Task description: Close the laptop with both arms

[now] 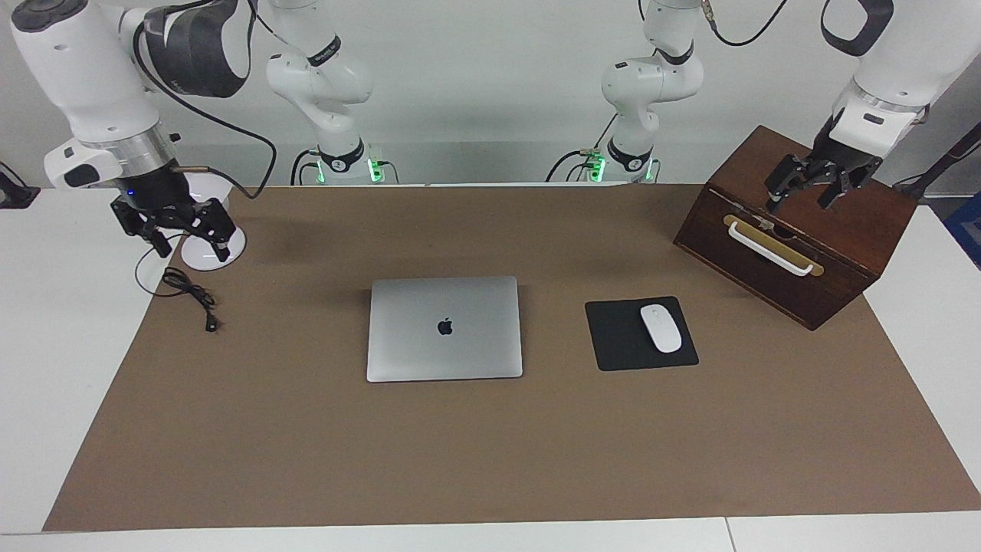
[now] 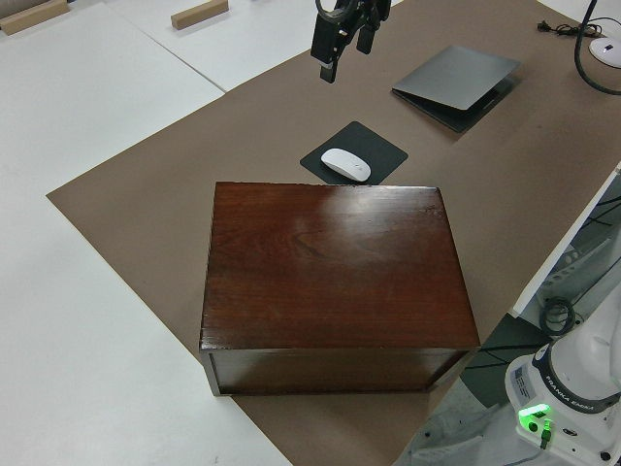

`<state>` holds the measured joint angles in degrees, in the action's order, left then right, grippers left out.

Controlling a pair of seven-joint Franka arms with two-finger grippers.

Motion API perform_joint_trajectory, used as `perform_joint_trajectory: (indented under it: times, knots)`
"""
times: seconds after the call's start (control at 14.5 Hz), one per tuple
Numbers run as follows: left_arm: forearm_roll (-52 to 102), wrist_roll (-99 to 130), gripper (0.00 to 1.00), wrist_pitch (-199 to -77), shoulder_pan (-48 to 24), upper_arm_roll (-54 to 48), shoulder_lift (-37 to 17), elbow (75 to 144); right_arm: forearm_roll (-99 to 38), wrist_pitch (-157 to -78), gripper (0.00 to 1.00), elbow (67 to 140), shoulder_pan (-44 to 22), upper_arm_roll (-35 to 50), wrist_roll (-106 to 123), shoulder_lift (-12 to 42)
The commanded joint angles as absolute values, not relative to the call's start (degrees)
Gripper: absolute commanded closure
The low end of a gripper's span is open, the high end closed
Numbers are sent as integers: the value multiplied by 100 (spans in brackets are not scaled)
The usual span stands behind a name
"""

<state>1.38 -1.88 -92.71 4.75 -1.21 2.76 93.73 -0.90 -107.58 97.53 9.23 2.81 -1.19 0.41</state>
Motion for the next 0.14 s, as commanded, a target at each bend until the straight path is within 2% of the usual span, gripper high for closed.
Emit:
perform_joint_trajectory:
  times: [0.0, 0.07]
  knots:
    - [18, -105, 0, -9378, 519, -167, 290, 9387, -79, -10705, 0, 9835, 1011, 343, -44, -70]
    - [18, -105, 0, -9378, 519, -167, 290, 9387, -79, -10722, 0, 9835, 1011, 343, -44, -70]
